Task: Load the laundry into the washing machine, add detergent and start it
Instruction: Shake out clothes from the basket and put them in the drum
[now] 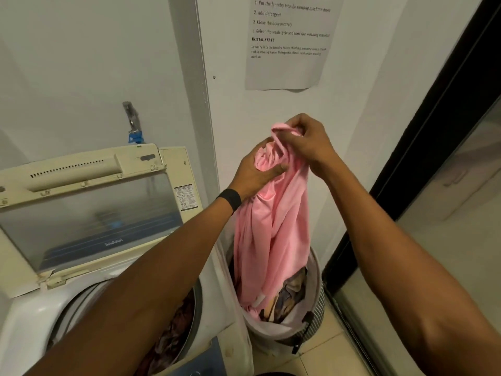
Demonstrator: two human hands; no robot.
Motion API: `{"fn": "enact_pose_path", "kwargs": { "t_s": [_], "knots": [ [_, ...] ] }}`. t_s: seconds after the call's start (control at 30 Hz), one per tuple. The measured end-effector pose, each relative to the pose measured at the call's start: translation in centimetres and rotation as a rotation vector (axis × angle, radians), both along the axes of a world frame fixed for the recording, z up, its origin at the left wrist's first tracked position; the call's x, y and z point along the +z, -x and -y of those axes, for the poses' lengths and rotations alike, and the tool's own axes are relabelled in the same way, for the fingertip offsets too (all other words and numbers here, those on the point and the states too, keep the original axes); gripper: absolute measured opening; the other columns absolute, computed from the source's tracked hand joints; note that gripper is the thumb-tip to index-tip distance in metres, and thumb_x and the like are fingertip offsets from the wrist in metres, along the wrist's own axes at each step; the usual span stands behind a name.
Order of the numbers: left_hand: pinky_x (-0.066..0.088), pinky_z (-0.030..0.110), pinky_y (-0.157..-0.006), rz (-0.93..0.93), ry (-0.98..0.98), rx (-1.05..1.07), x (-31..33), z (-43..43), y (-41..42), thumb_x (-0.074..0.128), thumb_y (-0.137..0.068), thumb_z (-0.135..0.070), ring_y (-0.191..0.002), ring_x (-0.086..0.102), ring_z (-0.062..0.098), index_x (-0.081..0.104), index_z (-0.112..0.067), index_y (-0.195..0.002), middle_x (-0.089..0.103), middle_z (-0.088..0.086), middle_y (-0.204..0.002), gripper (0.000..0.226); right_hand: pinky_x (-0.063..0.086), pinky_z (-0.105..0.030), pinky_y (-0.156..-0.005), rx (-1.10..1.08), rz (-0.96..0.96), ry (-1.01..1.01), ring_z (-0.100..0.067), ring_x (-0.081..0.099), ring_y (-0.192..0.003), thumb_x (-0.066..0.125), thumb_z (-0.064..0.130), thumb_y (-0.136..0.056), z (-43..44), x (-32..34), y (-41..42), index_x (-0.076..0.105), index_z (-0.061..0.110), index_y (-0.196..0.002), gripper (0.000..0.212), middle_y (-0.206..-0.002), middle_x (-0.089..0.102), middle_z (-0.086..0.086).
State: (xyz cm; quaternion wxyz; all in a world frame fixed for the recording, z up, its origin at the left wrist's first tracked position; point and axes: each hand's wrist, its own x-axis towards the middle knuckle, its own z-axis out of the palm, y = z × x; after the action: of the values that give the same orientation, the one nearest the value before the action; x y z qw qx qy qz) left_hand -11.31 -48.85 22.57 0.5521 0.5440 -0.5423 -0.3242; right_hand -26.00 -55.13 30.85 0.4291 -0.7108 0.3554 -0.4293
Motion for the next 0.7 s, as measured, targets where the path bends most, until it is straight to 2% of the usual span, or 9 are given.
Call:
{"fn": "enact_pose_path", "kwargs": {
  "t_s": [0.07, 0.13, 0.2, 0.27, 0.33, 0.43, 0.53, 0.6, 0.7],
  "knots": [
    [0.059, 0.036, -0.093, -0.063, -0.053, 0.063, 0.0, 0.3, 0.6, 0.084, -0.085, -0.032, -0.104, 0.072, 0.017, 0.068, -0.022, -0.119, 0.075, 0.0, -0.114, 0.039, 0.056, -0.032, -0.075, 0.023, -0.038, 0.049, -0.013, 0.068, -0.082, 0.083, 0.03, -0.085, -0.7, -2.1, -0.3, 0.07, 0.01, -0.095, 0.026, -0.091, 0.071, -0.005],
    [0.061, 0.038, -0.083, -0.146, -0.084, 0.184, -0.2, 0.7, 0.7, 0.078, -0.092, -0.033, -0.089, 0.072, 0.02, 0.071, -0.019, -0.101, 0.075, 0.003, -0.097, 0.019, 0.054, -0.022, -0.081, -0.085, -0.02, 0.116, -0.005, 0.065, -0.096, 0.077, 0.043, -0.089, -1.7, -5.4, -0.2, 0.069, 0.026, -0.106, 0.026, -0.106, 0.069, 0.004],
    [0.056, 0.034, -0.076, -0.226, -0.094, 0.272, -0.3, 1.0, 0.1, 0.073, -0.095, -0.039, -0.08, 0.066, 0.019, 0.068, -0.019, -0.093, 0.07, 0.001, -0.086, 0.022, 0.054, -0.02, -0.084, -0.156, 0.005, 0.065, -0.003, 0.062, -0.104, 0.073, 0.045, -0.093, -3.2, -9.5, 0.5, 0.055, 0.037, -0.121, 0.034, -0.12, 0.061, 0.007],
    [0.052, 0.031, -0.075, -0.228, -0.091, 0.298, -0.4, 1.2, -0.6, 0.073, -0.095, -0.04, -0.078, 0.062, 0.017, 0.067, -0.015, -0.093, 0.066, 0.001, -0.084, 0.026, 0.056, -0.032, -0.087, -0.086, -0.147, -0.037, -0.017, 0.065, -0.107, 0.068, 0.031, -0.097, -4.3, -14.2, 1.3, 0.051, 0.028, -0.128, 0.036, -0.123, 0.063, 0.001],
    [0.05, 0.026, -0.07, -0.209, -0.078, 0.31, -0.4, 1.1, -1.1, 0.077, -0.092, -0.038, -0.072, 0.059, 0.014, 0.063, -0.014, -0.086, 0.062, -0.001, -0.078, 0.028, 0.054, -0.04, -0.088, -0.1, -0.301, -0.068, -0.031, 0.066, -0.108, 0.059, 0.02, -0.098, -4.6, -17.2, 2.3, 0.061, 0.015, -0.125, 0.027, -0.115, 0.068, -0.002],
    [0.045, 0.019, -0.058, -0.14, -0.064, 0.333, -0.7, 0.7, -2.1, 0.084, -0.084, -0.043, -0.062, 0.053, 0.011, 0.053, -0.018, -0.074, 0.054, -0.004, -0.07, 0.041, 0.054, -0.044, -0.084, -0.26, -0.174, -0.096, -0.029, 0.068, -0.097, 0.051, 0.031, -0.091, -3.3, -16.1, 4.0, 0.069, 0.013, -0.115, 0.035, -0.102, 0.071, -0.003],
    [0.048, 0.024, -0.068, -0.092, -0.058, 0.322, -1.7, 0.4, -3.2, 0.08, -0.087, -0.046, -0.072, 0.058, 0.013, 0.061, -0.008, -0.088, 0.061, 0.001, -0.08, 0.042, 0.051, -0.038, -0.078, -0.287, 0.0, -0.092, -0.014, 0.061, -0.083, 0.054, 0.026, -0.096, -1.0, -10.8, 4.7, 0.07, 0.018, -0.1, 0.018, -0.09, 0.068, 0.003],
    [0.051, 0.028, -0.077, -0.107, -0.055, 0.248, -1.8, 0.2, -2.8, 0.074, -0.093, -0.044, -0.078, 0.066, 0.014, 0.067, -0.003, -0.098, 0.07, 0.002, -0.088, 0.042, 0.043, -0.032, -0.07, -0.293, 0.069, -0.068, -0.011, 0.054, -0.072, 0.058, 0.027, -0.099, -0.3, -7.2, 4.3, 0.065, 0.011, -0.087, 0.021, -0.079, 0.062, 0.001],
    [0.056, 0.033, -0.096, -0.144, -0.07, 0.066, -1.2, 0.3, -0.9, 0.067, -0.096, -0.051, -0.105, 0.072, 0.013, 0.07, -0.02, -0.12, 0.076, 0.002, -0.115, 0.039, 0.047, -0.028, -0.065, -0.132, -0.009, -0.07, -0.01, 0.06, -0.067, 0.067, 0.029, -0.098, -1.0, -4.6, 2.0, 0.072, 0.011, -0.085, 0.023, -0.078, 0.069, 0.001]
  ]
}}
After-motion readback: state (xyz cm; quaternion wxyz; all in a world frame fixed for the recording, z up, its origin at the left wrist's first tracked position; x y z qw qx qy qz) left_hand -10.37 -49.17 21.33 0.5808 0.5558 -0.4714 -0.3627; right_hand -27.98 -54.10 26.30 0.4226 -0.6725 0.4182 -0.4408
